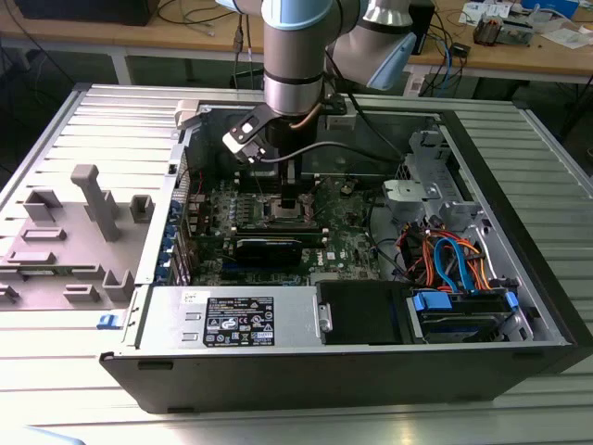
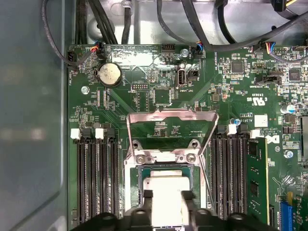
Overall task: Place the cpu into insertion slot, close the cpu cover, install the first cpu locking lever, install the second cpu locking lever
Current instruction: 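Place the cpu into insertion slot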
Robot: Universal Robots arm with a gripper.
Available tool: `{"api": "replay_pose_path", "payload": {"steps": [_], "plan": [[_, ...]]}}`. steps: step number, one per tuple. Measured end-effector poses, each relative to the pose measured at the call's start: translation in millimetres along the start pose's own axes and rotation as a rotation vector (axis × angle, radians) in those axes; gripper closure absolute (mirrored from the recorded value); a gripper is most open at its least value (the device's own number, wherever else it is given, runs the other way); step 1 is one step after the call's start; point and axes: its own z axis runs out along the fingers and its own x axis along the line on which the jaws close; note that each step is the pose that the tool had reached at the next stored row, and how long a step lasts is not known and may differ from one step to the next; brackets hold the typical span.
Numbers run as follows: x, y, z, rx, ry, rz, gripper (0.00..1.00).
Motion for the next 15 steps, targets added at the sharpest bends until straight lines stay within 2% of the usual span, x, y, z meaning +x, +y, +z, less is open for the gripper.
{"api": "replay_pose_path", "payload": {"steps": [4, 6, 15], "plan": [[0.0, 0.1, 0.1, -0.0055, 0.0017, -0.081, 0.89], [0.0, 0.1, 0.1, -0.0067, 0.002, -0.1, 0.89], [-0.3, 0.1, -1.2, -0.0069, 0.0022, -0.1, 0.89]]}}
